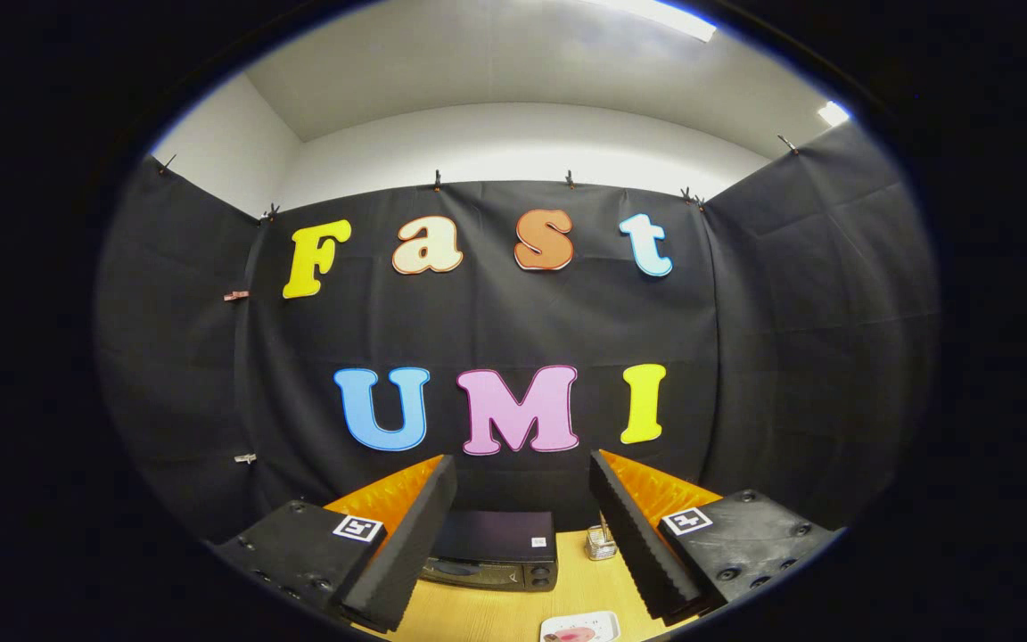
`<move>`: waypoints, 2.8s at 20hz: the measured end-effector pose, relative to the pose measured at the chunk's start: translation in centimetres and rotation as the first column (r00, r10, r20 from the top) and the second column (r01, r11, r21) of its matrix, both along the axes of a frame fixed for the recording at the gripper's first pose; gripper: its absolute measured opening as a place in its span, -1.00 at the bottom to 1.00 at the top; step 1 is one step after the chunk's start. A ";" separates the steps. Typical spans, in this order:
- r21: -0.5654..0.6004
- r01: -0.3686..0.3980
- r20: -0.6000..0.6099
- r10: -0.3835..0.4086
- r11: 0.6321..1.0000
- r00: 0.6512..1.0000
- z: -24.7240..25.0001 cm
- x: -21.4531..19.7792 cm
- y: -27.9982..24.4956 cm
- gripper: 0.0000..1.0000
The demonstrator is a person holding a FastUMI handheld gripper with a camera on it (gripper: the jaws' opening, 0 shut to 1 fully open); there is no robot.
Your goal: Open the toaster oven, put the food inside, and close the toaster oven door.
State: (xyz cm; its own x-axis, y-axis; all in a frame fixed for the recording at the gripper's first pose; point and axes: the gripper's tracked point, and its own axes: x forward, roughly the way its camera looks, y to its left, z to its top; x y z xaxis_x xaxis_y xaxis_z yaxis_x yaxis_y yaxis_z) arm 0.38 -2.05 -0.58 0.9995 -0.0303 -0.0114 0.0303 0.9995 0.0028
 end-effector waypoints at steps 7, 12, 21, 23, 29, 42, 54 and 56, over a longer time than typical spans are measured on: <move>-0.014 0.000 -0.002 0.000 1.000 1.000 -0.6 0.7 0.5 0.95; 0.002 -0.068 -0.025 0.068 0.998 0.997 -3.9 3.8 4.8 0.95; 0.086 -0.109 -0.106 0.118 0.990 0.987 -16.5 12.3 11.3 0.95; 0.066 -0.084 -0.125 0.092 0.994 0.988 -19.7 14.0 11.7 0.95; 0.056 -0.062 -0.210 0.073 0.996 0.975 -29.4 17.6 12.4 0.96; 0.007 0.030 -0.464 -0.024 1.000 0.885 -44.7 19.4 10.5 0.97; -0.013 0.088 -0.553 -0.081 0.996 0.829 -46.5 16.3 9.8 0.94; -0.010 0.082 -0.570 -0.073 0.997 0.819 -46.8 14.7 9.9 0.94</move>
